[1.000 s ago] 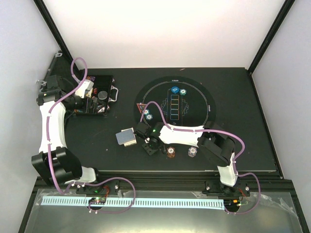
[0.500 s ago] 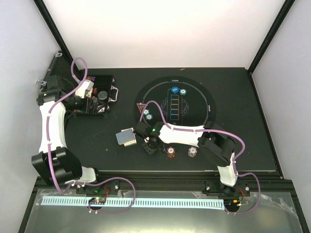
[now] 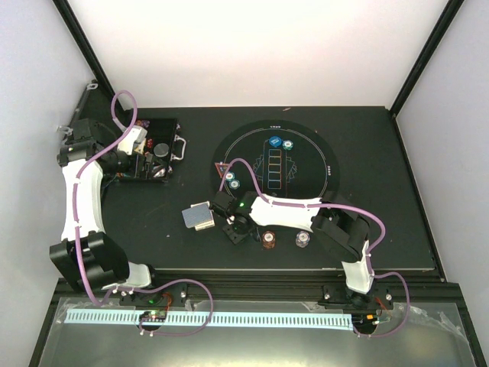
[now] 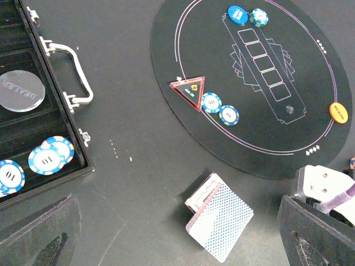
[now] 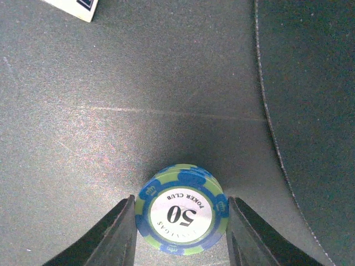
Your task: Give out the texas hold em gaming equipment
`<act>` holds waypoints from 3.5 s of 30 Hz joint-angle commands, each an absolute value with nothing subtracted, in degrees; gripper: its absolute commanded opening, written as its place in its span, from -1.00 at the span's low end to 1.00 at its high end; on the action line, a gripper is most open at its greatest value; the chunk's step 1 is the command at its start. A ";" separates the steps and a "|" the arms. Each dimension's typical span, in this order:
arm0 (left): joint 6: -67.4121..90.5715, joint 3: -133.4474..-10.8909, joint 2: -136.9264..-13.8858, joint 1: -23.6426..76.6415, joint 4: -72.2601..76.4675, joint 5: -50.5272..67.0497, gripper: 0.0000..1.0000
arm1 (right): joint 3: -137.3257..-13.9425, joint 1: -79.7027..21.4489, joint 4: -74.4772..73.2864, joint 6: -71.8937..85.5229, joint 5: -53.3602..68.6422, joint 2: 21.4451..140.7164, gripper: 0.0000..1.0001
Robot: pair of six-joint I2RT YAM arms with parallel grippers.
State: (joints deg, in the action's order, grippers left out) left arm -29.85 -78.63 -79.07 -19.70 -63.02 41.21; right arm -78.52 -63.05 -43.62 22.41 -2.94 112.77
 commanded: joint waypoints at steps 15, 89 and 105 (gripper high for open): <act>-30.62 -80.87 -77.51 -20.59 -64.06 42.36 0.98 | -77.52 -59.86 -45.71 22.53 -7.82 104.59 -0.93; -31.38 -82.07 -78.42 -20.93 -64.64 43.25 0.98 | -61.95 -57.93 -49.14 23.77 -5.04 91.31 0.56; -31.36 -81.98 -78.31 -20.92 -64.63 42.98 0.98 | -61.22 -60.19 -49.04 23.62 -4.22 92.96 0.29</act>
State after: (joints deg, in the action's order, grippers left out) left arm -30.50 -79.83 -78.98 -20.32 -63.66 41.56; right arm -61.98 -59.72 -48.88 23.70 -4.56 92.55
